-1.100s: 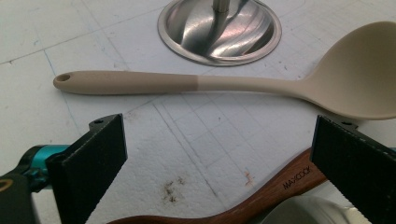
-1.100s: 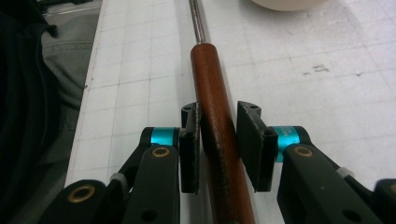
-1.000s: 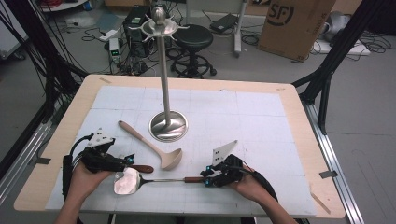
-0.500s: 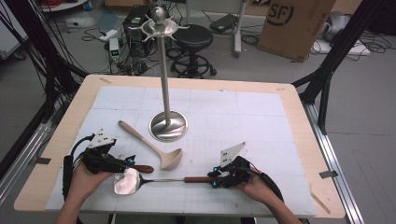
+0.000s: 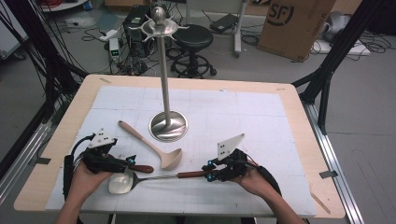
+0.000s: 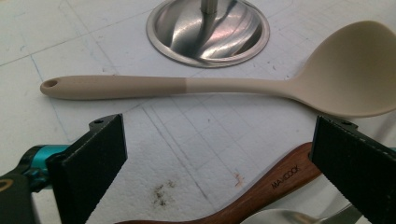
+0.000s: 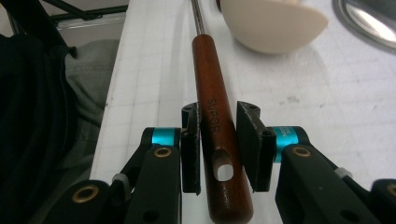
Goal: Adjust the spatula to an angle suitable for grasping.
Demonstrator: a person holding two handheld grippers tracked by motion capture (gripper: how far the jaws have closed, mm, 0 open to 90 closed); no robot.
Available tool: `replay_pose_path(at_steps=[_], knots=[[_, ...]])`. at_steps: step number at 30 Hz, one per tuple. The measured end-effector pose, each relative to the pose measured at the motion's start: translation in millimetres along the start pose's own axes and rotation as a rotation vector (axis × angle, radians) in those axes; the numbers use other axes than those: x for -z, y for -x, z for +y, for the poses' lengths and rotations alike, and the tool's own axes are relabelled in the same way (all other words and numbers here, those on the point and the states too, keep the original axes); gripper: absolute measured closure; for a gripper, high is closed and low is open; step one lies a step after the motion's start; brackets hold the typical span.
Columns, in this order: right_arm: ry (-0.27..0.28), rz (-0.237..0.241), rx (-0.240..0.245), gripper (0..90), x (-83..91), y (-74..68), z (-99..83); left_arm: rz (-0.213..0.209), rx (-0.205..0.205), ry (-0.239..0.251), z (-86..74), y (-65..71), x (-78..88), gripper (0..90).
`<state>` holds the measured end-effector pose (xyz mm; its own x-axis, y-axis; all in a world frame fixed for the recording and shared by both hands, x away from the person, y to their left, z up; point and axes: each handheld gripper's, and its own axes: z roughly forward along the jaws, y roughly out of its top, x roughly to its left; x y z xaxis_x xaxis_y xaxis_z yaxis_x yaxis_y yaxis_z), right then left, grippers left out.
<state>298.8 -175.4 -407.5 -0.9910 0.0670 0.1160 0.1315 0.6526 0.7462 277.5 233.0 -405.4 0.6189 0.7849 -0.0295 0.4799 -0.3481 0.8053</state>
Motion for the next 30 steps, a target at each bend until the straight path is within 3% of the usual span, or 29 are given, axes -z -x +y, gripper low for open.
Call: replay_pose_path(at_steps=[9,30], knots=[[0.015,0.032,0.016,72.3,3.0,5.9,21.9,-0.024,-0.024,0.008,2.1,4.2,0.6,4.5],[0.002,0.055,0.036,72.3,4.1,25.7,63.5,-0.096,-0.074,0.027,5.8,15.6,0.6,4.6]])
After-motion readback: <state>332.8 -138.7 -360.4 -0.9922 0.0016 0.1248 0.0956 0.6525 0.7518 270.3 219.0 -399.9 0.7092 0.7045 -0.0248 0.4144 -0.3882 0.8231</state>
